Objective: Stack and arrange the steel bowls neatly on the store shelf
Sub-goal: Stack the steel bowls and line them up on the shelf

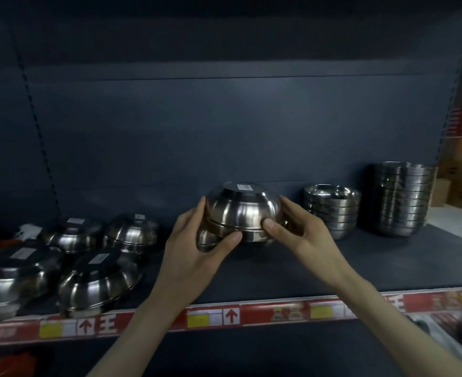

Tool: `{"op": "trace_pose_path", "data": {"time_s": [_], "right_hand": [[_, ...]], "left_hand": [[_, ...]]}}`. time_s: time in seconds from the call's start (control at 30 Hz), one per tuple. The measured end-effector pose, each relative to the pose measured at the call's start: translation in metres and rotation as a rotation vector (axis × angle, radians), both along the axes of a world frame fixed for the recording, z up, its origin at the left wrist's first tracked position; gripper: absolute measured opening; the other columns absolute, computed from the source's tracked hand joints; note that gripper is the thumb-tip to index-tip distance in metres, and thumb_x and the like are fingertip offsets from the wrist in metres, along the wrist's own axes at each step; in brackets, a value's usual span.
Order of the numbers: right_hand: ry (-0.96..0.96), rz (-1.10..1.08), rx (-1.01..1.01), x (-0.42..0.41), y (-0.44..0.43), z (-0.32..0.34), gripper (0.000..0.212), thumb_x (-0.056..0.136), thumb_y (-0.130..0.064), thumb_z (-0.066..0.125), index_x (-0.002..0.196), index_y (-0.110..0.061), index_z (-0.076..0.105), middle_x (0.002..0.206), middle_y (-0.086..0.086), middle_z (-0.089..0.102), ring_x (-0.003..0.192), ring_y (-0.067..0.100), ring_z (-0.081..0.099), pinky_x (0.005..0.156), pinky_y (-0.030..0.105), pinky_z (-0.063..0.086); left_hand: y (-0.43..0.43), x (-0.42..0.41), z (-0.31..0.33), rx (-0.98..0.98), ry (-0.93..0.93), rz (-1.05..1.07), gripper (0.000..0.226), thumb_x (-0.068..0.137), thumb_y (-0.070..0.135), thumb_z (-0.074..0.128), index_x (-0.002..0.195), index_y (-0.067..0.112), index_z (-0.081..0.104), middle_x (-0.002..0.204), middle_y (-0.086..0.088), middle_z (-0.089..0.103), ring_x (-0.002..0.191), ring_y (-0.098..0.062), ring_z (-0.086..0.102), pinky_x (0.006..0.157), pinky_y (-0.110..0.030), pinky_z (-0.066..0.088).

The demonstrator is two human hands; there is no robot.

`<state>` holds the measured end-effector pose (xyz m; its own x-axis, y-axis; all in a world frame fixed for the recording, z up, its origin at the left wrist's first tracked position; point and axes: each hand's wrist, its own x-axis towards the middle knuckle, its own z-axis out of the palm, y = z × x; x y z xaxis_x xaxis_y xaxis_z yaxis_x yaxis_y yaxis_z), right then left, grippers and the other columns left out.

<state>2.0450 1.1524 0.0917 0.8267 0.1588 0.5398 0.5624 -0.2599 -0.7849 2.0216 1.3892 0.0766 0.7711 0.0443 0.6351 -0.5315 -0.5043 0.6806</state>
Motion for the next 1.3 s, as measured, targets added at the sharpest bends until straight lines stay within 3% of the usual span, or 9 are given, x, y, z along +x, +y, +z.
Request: {"op": "trace_pose_path", "data": {"time_s": [0.13, 0.3, 0.43, 0.6, 0.7, 0.8, 0.93, 1.1, 1.3], "right_hand": [[-0.014, -0.002, -0.07, -0.01, -0.021, 0.009, 0.058, 0.096, -0.051, 0.076, 0.15, -0.041, 0.056, 0.135, -0.019, 0.072, 0.13, 0.003, 0.065, 0.118, 0.045, 0.046], [-0.019, -0.076, -0.127, -0.018, -0.036, 0.014, 0.073, 0.088, -0.058, 0.081, 0.153, -0.039, 0.053, 0.131, -0.028, 0.071, 0.129, -0.007, 0.061, 0.119, 0.036, 0.044], [-0.031, -0.121, -0.11, -0.019, -0.039, 0.016, 0.041, 0.09, -0.047, 0.082, 0.126, -0.054, 0.064, 0.119, -0.029, 0.076, 0.117, -0.009, 0.067, 0.108, 0.027, 0.049], [0.025, -0.082, 0.092, -0.017, -0.041, 0.021, 0.028, 0.09, -0.042, 0.078, 0.117, -0.035, 0.076, 0.112, -0.011, 0.082, 0.113, 0.004, 0.074, 0.106, 0.032, 0.052], [0.083, -0.021, 0.224, -0.016, -0.043, 0.023, 0.033, 0.09, -0.045, 0.071, 0.109, -0.02, 0.082, 0.104, -0.005, 0.084, 0.1, 0.003, 0.076, 0.098, 0.03, 0.05], [0.227, 0.001, 0.287, -0.01, -0.048, 0.026, 0.053, 0.091, -0.061, 0.068, 0.107, -0.014, 0.085, 0.109, 0.005, 0.083, 0.109, 0.015, 0.078, 0.107, 0.044, 0.051], [0.382, 0.02, 0.265, -0.011, -0.053, 0.034, 0.075, 0.084, -0.085, 0.056, 0.115, -0.022, 0.083, 0.112, 0.012, 0.082, 0.112, 0.027, 0.077, 0.111, 0.051, 0.05], [0.428, -0.01, 0.229, -0.014, -0.051, 0.035, 0.084, 0.081, -0.085, 0.044, 0.083, -0.012, 0.085, 0.095, 0.023, 0.081, 0.092, 0.034, 0.081, 0.103, 0.05, 0.055], [0.341, 0.015, 0.179, -0.008, -0.05, 0.025, 0.083, 0.085, -0.089, 0.041, 0.105, -0.022, 0.085, 0.109, 0.012, 0.083, 0.111, 0.025, 0.078, 0.112, 0.046, 0.051]], "left_hand": [[-0.015, 0.006, 0.0, -0.026, 0.007, -0.066, 0.096, 0.076, 0.08, 0.073, 0.16, 0.048, 0.039, 0.143, 0.031, 0.048, 0.137, 0.0, 0.053, 0.119, -0.038, 0.044], [-0.029, 0.012, 0.001, -0.089, 0.034, -0.132, 0.09, 0.077, 0.077, 0.074, 0.157, 0.045, 0.047, 0.138, 0.023, 0.058, 0.131, -0.002, 0.06, 0.117, -0.04, 0.048], [-0.04, 0.011, 0.001, -0.057, 0.038, -0.183, 0.093, 0.085, 0.072, 0.074, 0.163, 0.044, 0.033, 0.141, 0.023, 0.06, 0.136, -0.001, 0.056, 0.12, -0.04, 0.044], [-0.043, 0.003, -0.004, 0.066, 0.02, -0.203, 0.111, 0.083, 0.063, 0.081, 0.166, 0.053, 0.008, 0.165, 0.031, 0.035, 0.155, 0.005, 0.031, 0.128, -0.044, 0.033], [-0.042, -0.002, -0.006, 0.141, -0.013, -0.153, 0.116, 0.088, 0.043, 0.084, 0.159, 0.067, -0.004, 0.169, 0.04, 0.011, 0.157, 0.011, 0.014, 0.131, -0.037, 0.024], [-0.036, 0.001, -0.009, 0.228, -0.084, -0.165, 0.118, 0.093, 0.024, 0.082, 0.157, 0.068, -0.008, 0.168, 0.043, -0.001, 0.157, 0.014, 0.006, 0.129, -0.027, 0.016], [-0.031, 0.003, -0.007, 0.297, -0.152, -0.182, 0.119, 0.096, 0.011, 0.078, 0.159, 0.065, -0.008, 0.171, 0.037, -0.004, 0.158, 0.013, 0.002, 0.125, -0.012, 0.009], [-0.034, 0.009, -0.008, 0.232, -0.179, -0.191, 0.126, 0.087, 0.013, 0.086, 0.158, 0.066, -0.004, 0.17, 0.04, 0.001, 0.156, 0.016, 0.005, 0.117, 0.002, 0.01], [-0.033, 0.017, -0.009, -0.023, -0.071, -0.294, 0.127, 0.07, 0.027, 0.099, 0.161, 0.062, 0.017, 0.166, 0.034, 0.031, 0.156, 0.001, 0.032, 0.128, -0.043, 0.031]]}}
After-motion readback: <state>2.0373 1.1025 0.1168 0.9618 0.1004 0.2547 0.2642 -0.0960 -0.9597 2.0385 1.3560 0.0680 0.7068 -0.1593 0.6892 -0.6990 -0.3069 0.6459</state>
